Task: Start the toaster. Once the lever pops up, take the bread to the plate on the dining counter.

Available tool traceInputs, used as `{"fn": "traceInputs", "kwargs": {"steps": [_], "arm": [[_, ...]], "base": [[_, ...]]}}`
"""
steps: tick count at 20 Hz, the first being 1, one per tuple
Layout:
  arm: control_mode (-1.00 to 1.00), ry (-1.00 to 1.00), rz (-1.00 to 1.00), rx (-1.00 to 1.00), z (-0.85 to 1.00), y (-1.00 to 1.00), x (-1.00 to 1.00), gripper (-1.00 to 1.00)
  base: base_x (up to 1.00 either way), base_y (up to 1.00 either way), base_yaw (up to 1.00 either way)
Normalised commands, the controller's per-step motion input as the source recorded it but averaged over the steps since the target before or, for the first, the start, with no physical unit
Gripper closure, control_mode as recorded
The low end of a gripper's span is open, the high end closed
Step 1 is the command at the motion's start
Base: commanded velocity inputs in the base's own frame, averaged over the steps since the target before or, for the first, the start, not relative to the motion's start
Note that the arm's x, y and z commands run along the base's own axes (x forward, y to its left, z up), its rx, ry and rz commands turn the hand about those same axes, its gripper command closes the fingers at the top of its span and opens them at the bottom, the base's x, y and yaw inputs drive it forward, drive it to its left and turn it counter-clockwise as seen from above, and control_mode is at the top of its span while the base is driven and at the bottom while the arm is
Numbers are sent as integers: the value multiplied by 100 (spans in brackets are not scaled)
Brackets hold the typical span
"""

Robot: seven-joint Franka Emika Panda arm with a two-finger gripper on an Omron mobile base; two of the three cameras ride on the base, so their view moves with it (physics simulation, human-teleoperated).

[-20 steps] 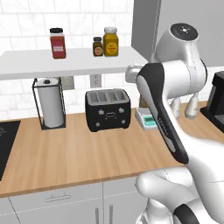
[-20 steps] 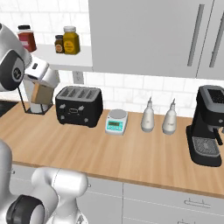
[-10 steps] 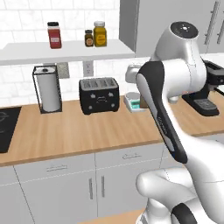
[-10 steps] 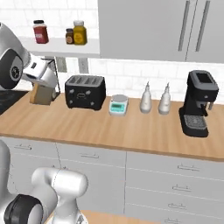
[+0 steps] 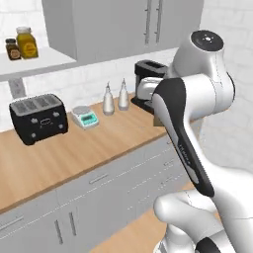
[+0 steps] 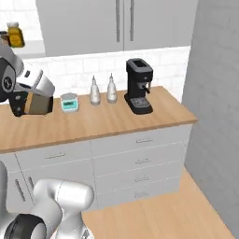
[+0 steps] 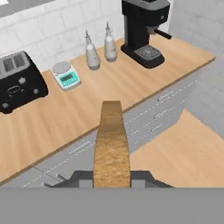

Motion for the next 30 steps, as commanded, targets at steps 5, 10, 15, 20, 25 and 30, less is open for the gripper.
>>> {"fn": "traceInputs", "kwargs": {"steps": [5, 10, 15, 20, 25, 30], "arm": [[100, 0, 0, 0, 0, 0, 0, 100], [100, 0, 0, 0, 0, 0, 0, 100], [100, 0, 0, 0, 0, 0, 0, 100], [100, 0, 0, 0, 0, 0, 0, 100], [100, 0, 0, 0, 0, 0, 0, 100], [100, 0, 0, 0, 0, 0, 0, 100]], "base": [[-4, 0, -99], [-6, 0, -97], [-5, 0, -96], [-5, 0, -96], [-4, 0, -96], [-1, 0, -94]]}}
